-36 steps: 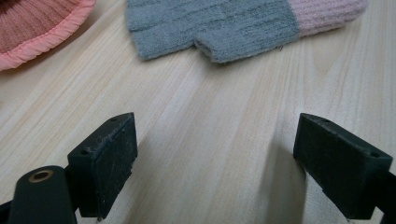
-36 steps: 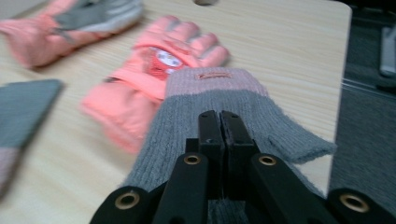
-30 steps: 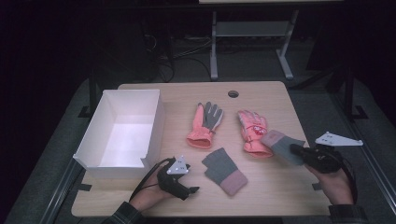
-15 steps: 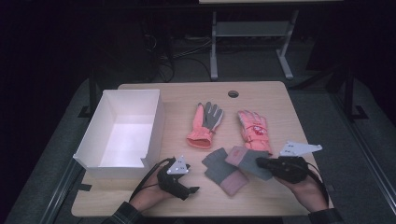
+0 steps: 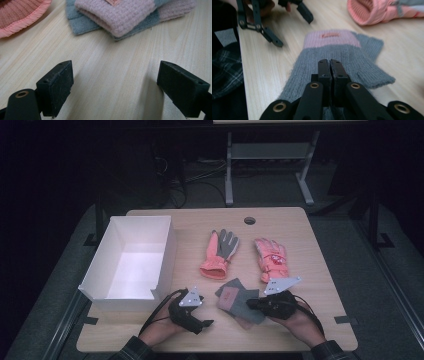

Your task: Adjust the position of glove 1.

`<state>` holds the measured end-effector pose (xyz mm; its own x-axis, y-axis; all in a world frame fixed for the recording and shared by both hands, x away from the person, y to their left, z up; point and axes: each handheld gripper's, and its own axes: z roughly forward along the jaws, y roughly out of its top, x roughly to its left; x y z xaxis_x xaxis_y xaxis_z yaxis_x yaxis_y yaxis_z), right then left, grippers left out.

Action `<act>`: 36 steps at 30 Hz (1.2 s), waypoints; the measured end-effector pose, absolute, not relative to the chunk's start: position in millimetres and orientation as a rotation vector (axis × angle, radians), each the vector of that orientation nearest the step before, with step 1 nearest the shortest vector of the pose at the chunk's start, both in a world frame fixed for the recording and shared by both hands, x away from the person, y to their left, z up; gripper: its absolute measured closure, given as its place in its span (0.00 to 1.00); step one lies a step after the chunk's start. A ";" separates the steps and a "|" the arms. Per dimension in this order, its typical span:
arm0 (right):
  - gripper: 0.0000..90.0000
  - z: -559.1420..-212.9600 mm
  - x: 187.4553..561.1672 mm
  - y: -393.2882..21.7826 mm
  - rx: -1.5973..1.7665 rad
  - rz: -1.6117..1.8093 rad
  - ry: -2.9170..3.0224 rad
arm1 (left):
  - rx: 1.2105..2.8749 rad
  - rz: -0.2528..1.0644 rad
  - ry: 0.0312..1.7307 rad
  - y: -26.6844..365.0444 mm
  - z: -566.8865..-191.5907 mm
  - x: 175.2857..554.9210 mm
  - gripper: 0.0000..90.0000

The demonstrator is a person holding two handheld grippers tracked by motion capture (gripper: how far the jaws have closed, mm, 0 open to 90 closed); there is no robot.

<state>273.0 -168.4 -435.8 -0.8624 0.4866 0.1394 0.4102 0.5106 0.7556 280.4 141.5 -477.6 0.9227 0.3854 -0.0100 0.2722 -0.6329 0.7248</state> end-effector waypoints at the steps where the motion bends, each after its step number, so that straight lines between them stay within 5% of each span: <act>1: 0.97 -438.7 273.4 -168.0 0.782 1.282 2.663 | 2.291 0.185 0.466 141.4 -477.6 280.4 0.14; 8: 0.87 -441.9 276.0 -175.5 0.830 1.240 2.673 | 2.309 0.187 0.480 140.1 -475.3 280.8 0.15; 12: 0.82 -436.1 278.2 -191.4 0.888 1.214 2.615 | 2.301 0.184 0.520 138.8 -468.3 281.9 0.26; 13: 0.78 -435.7 276.7 -200.9 0.943 1.210 2.598 | 2.303 0.183 0.508 139.1 -464.6 281.8 0.39; 14: 0.78 -435.7 276.7 -200.9 0.943 1.210 2.598 | 2.271 0.173 0.515 138.1 -462.0 281.3 0.39; 15: 0.76 -438.3 275.0 -211.2 0.972 1.192 2.596 | 2.255 0.154 0.511 136.9 -454.8 283.2 0.50; 19: 0.74 -444.7 270.9 -224.9 1.038 1.166 2.585 | 2.232 0.160 0.498 131.3 -446.7 288.0 0.63; 28: 0.73 -448.9 282.9 -224.6 1.126 1.233 2.576 | 2.240 0.189 0.500 107.4 -441.2 313.1 0.70; 32: 0.75 -458.8 290.5 -221.9 1.169 1.231 2.631 | 2.243 0.172 0.509 104.0 -443.9 315.4 0.70; 36: 0.95 -462.9 292.1 -219.8 1.177 1.232 2.683 | 2.279 0.177 0.491 101.9 -447.9 314.5 0.70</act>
<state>292.1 -219.8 -462.9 -0.7254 0.6106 0.3179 0.6391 0.4257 0.6406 314.5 101.9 -447.9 0.9157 0.4010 -0.0261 0.2921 -0.6196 0.7286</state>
